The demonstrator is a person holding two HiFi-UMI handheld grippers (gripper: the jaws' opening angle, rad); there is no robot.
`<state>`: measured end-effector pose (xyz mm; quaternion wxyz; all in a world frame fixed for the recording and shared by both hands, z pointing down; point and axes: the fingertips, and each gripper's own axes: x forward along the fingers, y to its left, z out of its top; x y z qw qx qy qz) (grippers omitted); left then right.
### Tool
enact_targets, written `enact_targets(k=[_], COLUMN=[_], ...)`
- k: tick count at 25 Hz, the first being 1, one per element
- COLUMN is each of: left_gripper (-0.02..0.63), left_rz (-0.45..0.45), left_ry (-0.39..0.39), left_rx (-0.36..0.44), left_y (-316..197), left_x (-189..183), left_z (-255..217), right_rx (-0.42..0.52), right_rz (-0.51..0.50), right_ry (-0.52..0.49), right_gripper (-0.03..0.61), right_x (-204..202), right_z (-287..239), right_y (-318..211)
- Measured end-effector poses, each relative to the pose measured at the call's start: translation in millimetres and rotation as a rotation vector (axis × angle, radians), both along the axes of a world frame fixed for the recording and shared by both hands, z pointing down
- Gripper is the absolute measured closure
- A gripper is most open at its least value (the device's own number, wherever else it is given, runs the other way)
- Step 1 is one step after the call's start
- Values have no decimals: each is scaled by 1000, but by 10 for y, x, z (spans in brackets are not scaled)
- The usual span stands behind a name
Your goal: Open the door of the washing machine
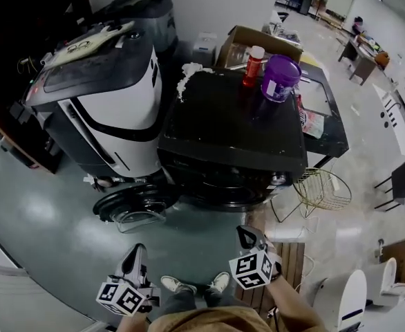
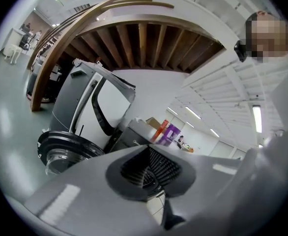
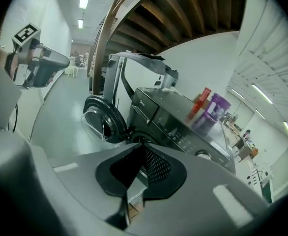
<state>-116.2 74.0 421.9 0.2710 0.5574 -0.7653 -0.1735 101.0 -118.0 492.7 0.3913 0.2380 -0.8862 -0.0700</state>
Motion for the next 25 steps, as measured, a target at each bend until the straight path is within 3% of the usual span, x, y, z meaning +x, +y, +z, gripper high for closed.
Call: enact_targets(k=[14,25], left_gripper=[554,554], left_rz=[43,45], left_ry=[-57,-93], left_rx=[63,89], left_y=[-462,-433], left_x=[552,372], left_z=[-284,-480], right_rx=[93,167], right_rz=[150,223], right_ry=[-108,-165], right_gripper=[574,574], right_x=[1385,1563], right_z=[-706,-1040], right_y=[-217,-129])
